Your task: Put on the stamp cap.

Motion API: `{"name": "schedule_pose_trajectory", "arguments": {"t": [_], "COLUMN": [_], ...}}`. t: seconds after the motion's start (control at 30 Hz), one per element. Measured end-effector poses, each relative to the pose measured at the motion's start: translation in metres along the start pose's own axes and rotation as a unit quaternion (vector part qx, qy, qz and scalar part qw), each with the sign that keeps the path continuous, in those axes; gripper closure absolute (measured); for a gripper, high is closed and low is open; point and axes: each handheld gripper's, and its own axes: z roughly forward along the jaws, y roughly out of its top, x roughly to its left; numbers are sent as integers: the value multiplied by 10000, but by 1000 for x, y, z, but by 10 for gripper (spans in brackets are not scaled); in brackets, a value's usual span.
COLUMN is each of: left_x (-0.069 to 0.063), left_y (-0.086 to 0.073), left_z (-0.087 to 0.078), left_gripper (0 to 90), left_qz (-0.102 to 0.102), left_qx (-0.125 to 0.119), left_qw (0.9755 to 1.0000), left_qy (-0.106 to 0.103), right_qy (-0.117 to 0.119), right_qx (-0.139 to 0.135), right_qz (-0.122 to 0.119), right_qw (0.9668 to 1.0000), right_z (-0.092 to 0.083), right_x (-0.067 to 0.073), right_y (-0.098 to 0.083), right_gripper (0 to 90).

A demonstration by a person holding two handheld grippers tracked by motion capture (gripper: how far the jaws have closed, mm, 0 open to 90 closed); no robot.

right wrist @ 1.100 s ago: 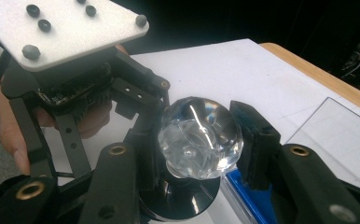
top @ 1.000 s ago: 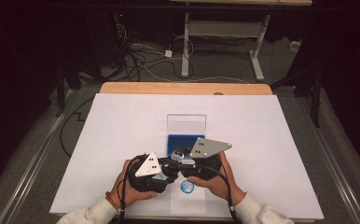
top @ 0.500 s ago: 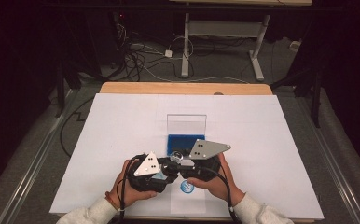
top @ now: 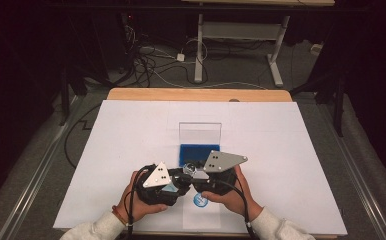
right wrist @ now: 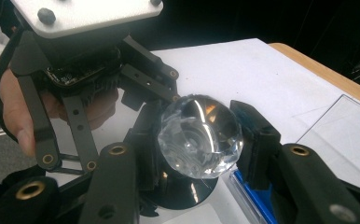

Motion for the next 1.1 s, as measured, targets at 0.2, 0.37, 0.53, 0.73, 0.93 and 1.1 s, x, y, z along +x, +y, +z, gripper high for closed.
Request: {"name": "schedule_pose_trajectory", "arguments": {"t": [0.2, 0.37, 0.53, 0.73, 0.93, 1.1], "left_x": [-3, -4, -5, -6, -5, -2], "left_y": [1, 1, 1, 1, 0, -2], "left_z": [0, -1, 0, 1, 3, 5], "left_gripper": [366, 367, 367, 367, 366, 365], "left_qz": [134, 203, 277, 346, 357, 324], "left_qx": [118, 118, 247, 306, 371, 323], "left_qw": [9997, 9994, 9987, 9980, 9978, 9984], "left_qy": [140, 258, 347, 430, 424, 326], "right_qy": [17, 75, 87, 134, 74, 71], "right_qx": [32, 40, 120, 140, 238, 268], "right_qz": [65, 164, 226, 357, 336, 330], "right_qw": [10000, 9998, 9996, 9992, 9991, 9991], "right_z": [2, 2, 4, 5, 8, 8], "right_x": [-1, -3, -5, -9, -8, -9], "right_y": [-3, -4, -7, -9, -10, -12], "right_gripper": [573, 574, 574, 575, 574, 574]}}
